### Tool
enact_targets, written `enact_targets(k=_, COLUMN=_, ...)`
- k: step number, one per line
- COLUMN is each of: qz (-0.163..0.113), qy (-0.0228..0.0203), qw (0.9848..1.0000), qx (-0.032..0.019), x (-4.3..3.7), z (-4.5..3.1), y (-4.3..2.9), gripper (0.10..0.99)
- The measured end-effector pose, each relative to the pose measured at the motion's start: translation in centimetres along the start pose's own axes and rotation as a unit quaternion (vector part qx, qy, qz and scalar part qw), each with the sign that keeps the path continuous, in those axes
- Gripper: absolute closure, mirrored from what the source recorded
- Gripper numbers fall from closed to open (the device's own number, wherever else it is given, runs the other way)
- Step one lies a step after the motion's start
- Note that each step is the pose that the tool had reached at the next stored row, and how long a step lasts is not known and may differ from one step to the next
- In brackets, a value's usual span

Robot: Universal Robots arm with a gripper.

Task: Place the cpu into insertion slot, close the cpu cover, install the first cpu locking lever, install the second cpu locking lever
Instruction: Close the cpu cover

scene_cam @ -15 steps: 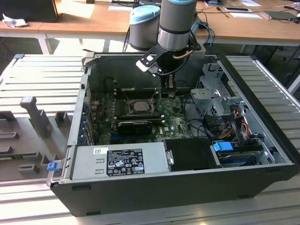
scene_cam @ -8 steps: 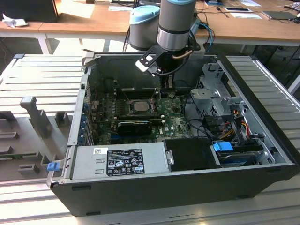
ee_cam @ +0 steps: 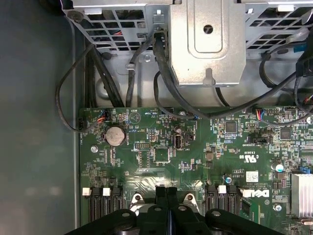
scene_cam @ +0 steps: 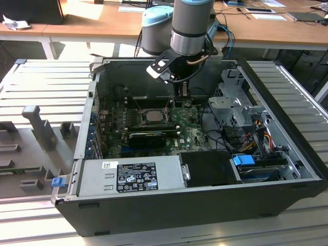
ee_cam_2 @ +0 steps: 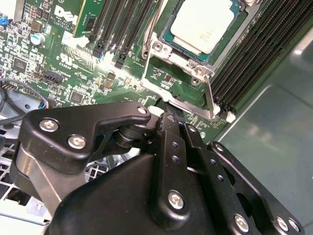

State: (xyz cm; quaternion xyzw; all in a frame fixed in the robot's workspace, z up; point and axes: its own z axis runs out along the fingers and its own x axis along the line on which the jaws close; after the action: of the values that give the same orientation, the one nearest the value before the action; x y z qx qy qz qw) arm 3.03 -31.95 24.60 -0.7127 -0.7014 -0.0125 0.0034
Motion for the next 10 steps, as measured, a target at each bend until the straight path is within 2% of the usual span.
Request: enact_targets(k=10, qz=0.0, qy=0.0, qw=1.0, qx=0.0, x=0.0, z=0.0, y=-0.3, gripper=0.98)
